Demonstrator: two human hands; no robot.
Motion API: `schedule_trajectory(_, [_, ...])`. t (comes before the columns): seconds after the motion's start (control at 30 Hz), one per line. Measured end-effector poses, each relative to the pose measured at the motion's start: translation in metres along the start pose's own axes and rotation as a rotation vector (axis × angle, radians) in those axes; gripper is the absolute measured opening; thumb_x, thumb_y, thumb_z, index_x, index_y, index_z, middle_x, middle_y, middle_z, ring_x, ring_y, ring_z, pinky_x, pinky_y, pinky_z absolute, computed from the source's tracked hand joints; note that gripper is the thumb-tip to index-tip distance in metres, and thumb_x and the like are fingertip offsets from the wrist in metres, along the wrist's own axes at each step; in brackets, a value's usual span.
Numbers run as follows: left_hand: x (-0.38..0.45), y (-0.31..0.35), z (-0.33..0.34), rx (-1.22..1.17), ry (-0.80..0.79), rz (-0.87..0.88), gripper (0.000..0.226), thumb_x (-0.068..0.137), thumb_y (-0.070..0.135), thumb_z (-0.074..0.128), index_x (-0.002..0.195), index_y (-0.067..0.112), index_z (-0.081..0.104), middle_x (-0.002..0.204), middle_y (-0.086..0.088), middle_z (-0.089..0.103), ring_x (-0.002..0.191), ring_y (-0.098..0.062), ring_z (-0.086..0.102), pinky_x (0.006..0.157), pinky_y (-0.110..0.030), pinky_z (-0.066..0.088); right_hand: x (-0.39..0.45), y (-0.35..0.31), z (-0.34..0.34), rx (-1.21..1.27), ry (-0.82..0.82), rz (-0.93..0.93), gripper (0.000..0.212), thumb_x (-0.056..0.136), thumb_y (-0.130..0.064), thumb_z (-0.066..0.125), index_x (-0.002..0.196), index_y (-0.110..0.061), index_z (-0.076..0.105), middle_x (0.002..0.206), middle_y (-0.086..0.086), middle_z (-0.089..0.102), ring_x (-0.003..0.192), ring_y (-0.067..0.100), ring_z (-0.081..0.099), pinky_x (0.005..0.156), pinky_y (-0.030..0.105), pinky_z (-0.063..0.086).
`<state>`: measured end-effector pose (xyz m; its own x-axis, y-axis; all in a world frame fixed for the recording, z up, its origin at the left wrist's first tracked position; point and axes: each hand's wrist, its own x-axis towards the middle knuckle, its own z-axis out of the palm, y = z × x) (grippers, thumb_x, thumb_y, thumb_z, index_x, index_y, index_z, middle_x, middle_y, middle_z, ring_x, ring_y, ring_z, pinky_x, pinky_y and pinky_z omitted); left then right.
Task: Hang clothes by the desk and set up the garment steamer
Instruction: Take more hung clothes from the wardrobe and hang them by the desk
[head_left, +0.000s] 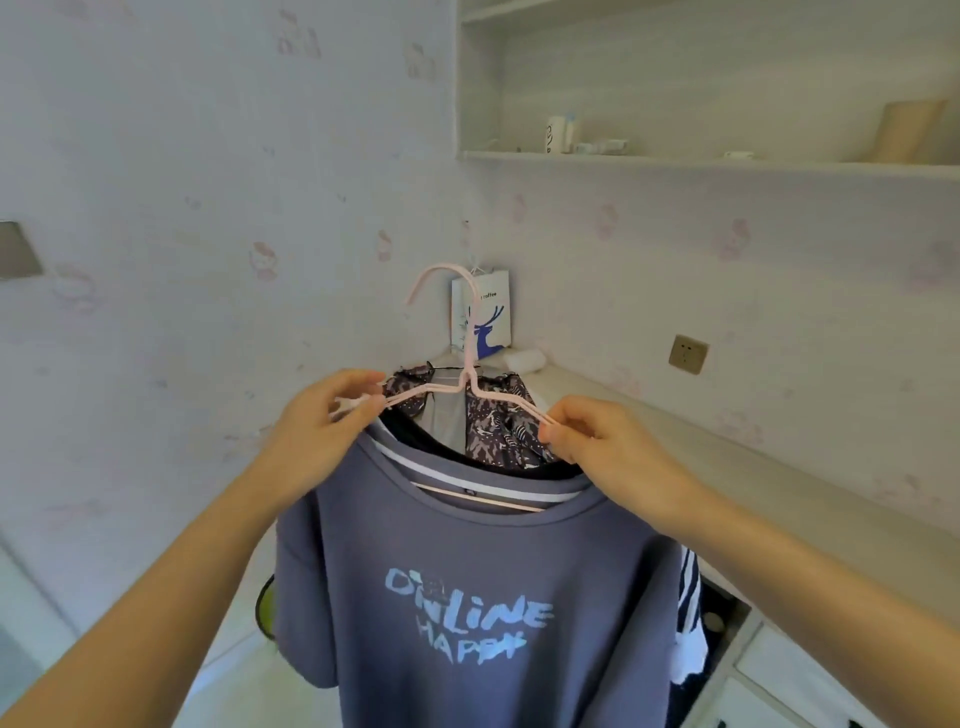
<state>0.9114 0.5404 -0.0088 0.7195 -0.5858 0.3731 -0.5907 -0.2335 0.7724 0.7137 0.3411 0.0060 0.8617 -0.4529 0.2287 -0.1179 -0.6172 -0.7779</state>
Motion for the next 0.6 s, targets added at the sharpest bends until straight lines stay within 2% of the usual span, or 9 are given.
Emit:
schedule_trajectory(0.1, [0.013, -0.016, 0.015, 0.109, -0.11, 0.029, 0.025, 0.094, 0.026, 0.056, 0.119, 0.028, 0.061, 0.115, 0.009, 0.064, 0.109, -0.009, 0.057, 0.096, -0.026, 0.042, 0.019, 0.016, -0.007, 0.029, -0.038, -0.017, 0.016, 0.093, -0.022, 0.056, 0.079, -0.02, 0.064, 0.067, 0.001, 0.056, 0.064, 0.015, 0.046, 0.064, 0.034, 0.037])
schedule_trajectory(0.27, [0.034, -0.027, 0.031, 0.137, -0.081, 0.033, 0.009, 0.094, 0.029, 0.055, 0.092, 0.029, 0.064, 0.089, 0.0, 0.066, 0.087, -0.019, 0.06, 0.081, -0.039, 0.048, 0.048, 0.041, -0.013, 0.085, -0.083, -0.016, 0.015, 0.094, -0.02, 0.055, 0.083, -0.019, 0.065, 0.065, -0.005, 0.055, 0.064, 0.013, 0.046, 0.066, 0.032, 0.038])
schedule_trajectory(0.33, [0.045, -0.032, 0.035, 0.116, -0.038, 0.043, 0.011, 0.093, 0.028, 0.056, 0.085, 0.028, 0.064, 0.08, 0.0, 0.064, 0.076, -0.017, 0.058, 0.072, -0.033, 0.047, 0.062, 0.049, -0.013, 0.079, -0.085, -0.03, 0.016, 0.095, -0.02, 0.054, 0.085, -0.015, 0.065, 0.065, -0.005, 0.055, 0.064, 0.014, 0.046, 0.066, 0.032, 0.038])
schedule_trajectory(0.43, [0.066, -0.033, 0.04, 0.095, 0.075, 0.077, 0.014, 0.093, 0.022, 0.059, 0.081, 0.023, 0.064, 0.064, 0.002, 0.055, 0.058, -0.006, 0.046, 0.056, -0.013, 0.036, 0.083, 0.06, -0.01, -0.008, -0.023, -0.099, 0.013, 0.096, -0.023, 0.052, 0.088, -0.02, 0.063, 0.071, -0.009, 0.061, 0.071, 0.017, 0.055, 0.069, 0.028, 0.042])
schedule_trajectory(0.5, [0.084, -0.034, 0.041, 0.088, 0.122, 0.077, 0.014, 0.093, 0.02, 0.059, 0.081, 0.014, 0.064, 0.062, 0.0, 0.052, 0.055, -0.005, 0.043, 0.053, -0.011, 0.034, 0.1, 0.068, -0.009, -0.076, 0.061, -0.146, 0.007, 0.095, -0.024, 0.054, 0.095, -0.026, 0.061, 0.085, -0.01, 0.063, 0.085, 0.012, 0.057, 0.069, 0.02, 0.042])
schedule_trajectory(0.6, [0.116, -0.045, 0.037, 0.096, 0.132, 0.075, 0.016, 0.092, 0.022, 0.06, 0.081, 0.012, 0.065, 0.068, -0.012, 0.056, 0.057, -0.007, 0.042, 0.056, -0.016, 0.034, 0.126, 0.082, -0.008, -0.178, 0.157, -0.175, 0.02, 0.095, -0.025, 0.053, 0.115, -0.028, 0.056, 0.1, -0.015, 0.057, 0.096, 0.008, 0.052, 0.074, 0.01, 0.038])
